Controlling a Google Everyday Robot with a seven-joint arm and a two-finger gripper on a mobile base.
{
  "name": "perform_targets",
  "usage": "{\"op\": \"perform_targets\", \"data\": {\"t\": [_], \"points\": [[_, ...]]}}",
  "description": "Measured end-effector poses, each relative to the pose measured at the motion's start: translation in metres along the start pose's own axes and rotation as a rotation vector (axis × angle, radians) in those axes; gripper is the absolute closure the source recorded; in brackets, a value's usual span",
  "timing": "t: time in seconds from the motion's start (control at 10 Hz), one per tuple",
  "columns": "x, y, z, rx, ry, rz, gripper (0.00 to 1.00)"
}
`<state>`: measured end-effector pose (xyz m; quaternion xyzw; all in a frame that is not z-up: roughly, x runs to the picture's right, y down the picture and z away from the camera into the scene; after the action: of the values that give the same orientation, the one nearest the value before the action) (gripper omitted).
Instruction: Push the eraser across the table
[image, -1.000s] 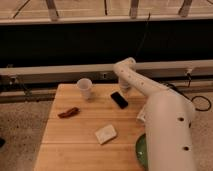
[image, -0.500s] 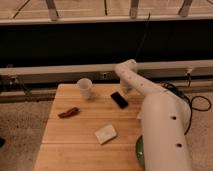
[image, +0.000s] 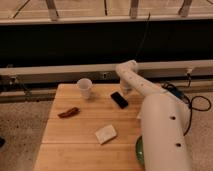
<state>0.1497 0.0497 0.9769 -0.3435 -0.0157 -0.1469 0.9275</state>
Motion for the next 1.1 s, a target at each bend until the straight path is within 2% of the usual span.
{"op": "perform_targets", "data": {"t": [0.5,0.7,1.1], "points": [[-0.020,0.003,-0.005,0.001,-0.020,-0.063,1.00],[-0.037,0.006,-0.002,-0.014,-0.028,-0.105,1.00],[-0.066,0.009,-0.005,-0.018,-0.036,-0.189,1.00]]}}
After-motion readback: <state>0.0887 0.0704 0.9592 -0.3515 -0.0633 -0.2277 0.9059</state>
